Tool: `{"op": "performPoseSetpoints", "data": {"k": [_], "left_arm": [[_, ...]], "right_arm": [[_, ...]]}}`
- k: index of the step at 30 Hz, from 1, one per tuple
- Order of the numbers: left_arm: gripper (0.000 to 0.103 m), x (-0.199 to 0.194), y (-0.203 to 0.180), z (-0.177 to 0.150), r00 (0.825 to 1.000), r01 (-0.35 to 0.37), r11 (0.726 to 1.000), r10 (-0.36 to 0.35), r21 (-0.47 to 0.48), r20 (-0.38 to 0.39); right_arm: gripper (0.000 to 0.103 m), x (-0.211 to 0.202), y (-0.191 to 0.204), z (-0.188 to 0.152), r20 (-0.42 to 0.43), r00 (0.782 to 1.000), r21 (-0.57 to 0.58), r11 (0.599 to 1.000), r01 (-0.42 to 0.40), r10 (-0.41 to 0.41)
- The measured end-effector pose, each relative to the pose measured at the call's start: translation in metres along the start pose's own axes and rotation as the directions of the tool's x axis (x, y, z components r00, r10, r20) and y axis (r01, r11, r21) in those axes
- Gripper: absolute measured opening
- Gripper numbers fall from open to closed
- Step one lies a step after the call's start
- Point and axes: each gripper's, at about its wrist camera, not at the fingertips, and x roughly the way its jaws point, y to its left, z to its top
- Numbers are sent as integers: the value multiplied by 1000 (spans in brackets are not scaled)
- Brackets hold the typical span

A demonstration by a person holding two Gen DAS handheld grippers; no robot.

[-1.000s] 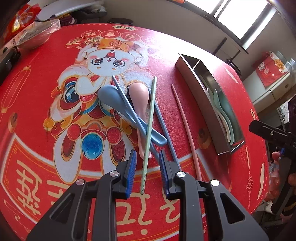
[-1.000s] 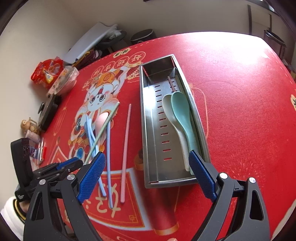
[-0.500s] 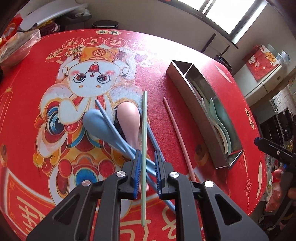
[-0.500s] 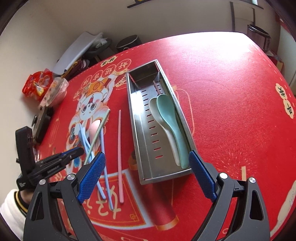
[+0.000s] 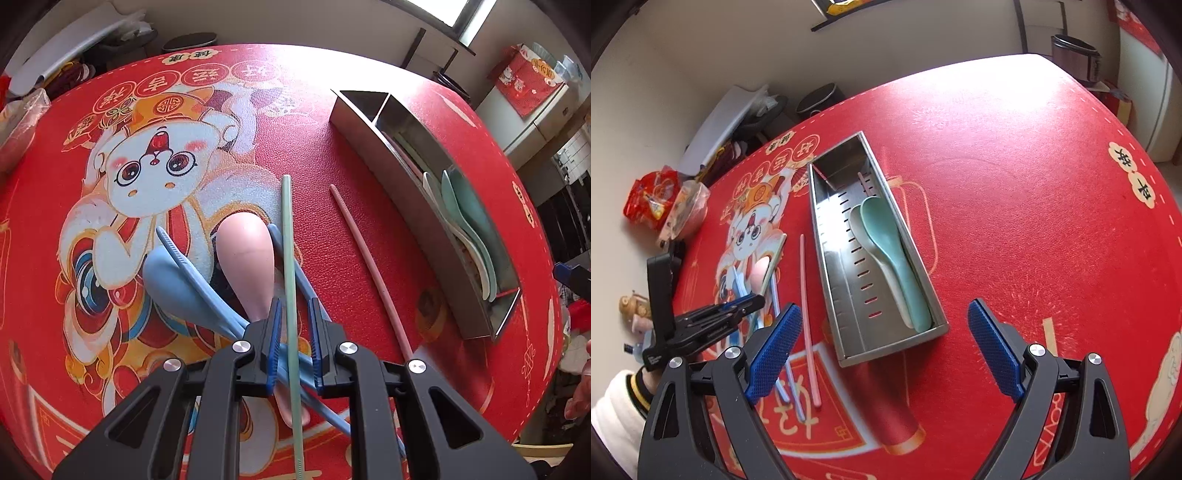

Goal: Organize utensils
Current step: 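Move the left gripper back to the pile and close on the pale green chopstick, then close the right gripper on the blue chopstick while the left gripper holds the green chopstick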

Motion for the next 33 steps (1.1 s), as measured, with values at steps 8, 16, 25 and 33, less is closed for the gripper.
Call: {"op": "performPoseSetpoints", "data": {"k": [8, 16, 25, 33], "left_arm": [[6, 8, -6, -6, 999, -40, 999, 41, 31, -6], [5, -32, 7, -10, 992, -1, 997, 9, -72, 123], [5, -91, 39, -59, 971, 69, 966, -6, -251, 241], [5, -107, 69, -107, 965, 76, 928, 24, -364, 261]], "right_arm": [[88, -1, -2, -1, -6, 1000, 0, 1000, -3, 3], [88, 0, 2, -1, -18, 1000, -24, 1000, -6, 6], [88, 15, 42, -1, -57, 997, -144, 988, -63, 56], [74, 49, 108, -6, -139, 985, -354, 924, -143, 99]]}}
